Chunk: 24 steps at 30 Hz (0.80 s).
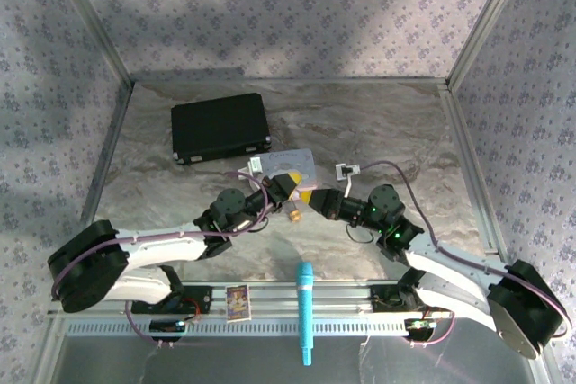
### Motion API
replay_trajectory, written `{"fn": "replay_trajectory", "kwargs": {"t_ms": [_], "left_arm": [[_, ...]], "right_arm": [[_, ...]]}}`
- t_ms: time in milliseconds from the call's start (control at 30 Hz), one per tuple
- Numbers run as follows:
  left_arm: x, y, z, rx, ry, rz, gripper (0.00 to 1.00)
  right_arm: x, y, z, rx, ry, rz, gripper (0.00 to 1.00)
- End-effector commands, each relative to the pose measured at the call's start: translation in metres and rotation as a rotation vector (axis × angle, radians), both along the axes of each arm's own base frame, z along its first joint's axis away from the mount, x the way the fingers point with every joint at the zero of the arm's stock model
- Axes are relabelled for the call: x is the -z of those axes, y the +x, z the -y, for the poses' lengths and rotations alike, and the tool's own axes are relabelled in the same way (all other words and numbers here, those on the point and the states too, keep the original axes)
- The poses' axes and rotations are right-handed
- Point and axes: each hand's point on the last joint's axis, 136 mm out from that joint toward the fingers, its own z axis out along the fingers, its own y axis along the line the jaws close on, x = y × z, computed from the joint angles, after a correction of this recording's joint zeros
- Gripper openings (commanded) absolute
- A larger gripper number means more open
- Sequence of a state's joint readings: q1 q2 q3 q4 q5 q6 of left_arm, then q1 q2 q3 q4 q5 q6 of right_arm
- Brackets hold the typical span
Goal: Unlock a padlock with a key
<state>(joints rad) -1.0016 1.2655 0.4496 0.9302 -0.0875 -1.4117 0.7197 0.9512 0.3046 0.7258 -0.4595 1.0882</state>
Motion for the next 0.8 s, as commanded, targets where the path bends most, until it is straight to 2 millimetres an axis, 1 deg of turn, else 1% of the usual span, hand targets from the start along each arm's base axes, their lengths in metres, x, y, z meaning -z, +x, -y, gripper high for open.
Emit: {"fn": "replay_trajectory", "kwargs": {"t_ms": [0,33,67,100,133,200,267,300,367,467,567,667,767], "left_arm": [[0.001,0.006,-0.005,-0.04,0.03,-0.009,0.17],[0.005,0.008,-0.01,-0.06,0.074,-0.005,0.41],[0.01,0.011,-0.016,-0.086,0.136,-0.009,0.7],[0.014,0.012,-0.023,-0.106,0.19,-0.013,0.88],[0.015,0.013,-0.029,-0.123,0.262,-0.001,1.0],[0.018,0.013,-0.043,-0.151,0.399,0.0,1.0],[0.023,0.011,-0.055,-0.17,0.497,-0.014,1.0],[0.027,0.01,-0.058,-0.168,0.524,-0.015,1.0],[0.043,0.006,-0.058,-0.13,0.613,-0.039,0.94],[0.074,0.0,-0.052,-0.048,0.751,-0.1,0.9],[0.099,-0.004,-0.04,0.025,0.819,-0.123,0.83],[0.121,-0.003,-0.033,0.051,0.872,-0.141,0.78],[0.134,0.0,-0.024,0.081,0.931,-0.139,0.75]], "right_arm": [[-0.01,0.001,0.006,0.021,0.003,0.049,0.0],[-0.005,0.002,0.008,0.03,-0.021,0.039,0.0],[0.001,0.003,0.01,0.038,-0.045,0.028,0.0],[0.005,0.004,0.012,0.046,-0.065,0.02,0.0],[0.012,0.006,0.015,0.06,-0.1,0.002,0.0],[0.023,0.007,0.022,0.077,-0.155,-0.008,0.0],[0.035,0.007,0.027,0.085,-0.23,-0.02,0.0],[0.039,0.008,0.029,0.092,-0.273,-0.023,0.0],[0.054,0.008,0.037,0.116,-0.386,-0.043,0.0],[0.072,0.012,0.049,0.157,-0.497,-0.083,0.0],[0.083,0.013,0.051,0.162,-0.525,-0.102,0.0],[0.1,0.014,0.055,0.179,-0.564,-0.156,0.0],[0.113,0.012,0.055,0.171,-0.585,-0.183,0.0]]}}
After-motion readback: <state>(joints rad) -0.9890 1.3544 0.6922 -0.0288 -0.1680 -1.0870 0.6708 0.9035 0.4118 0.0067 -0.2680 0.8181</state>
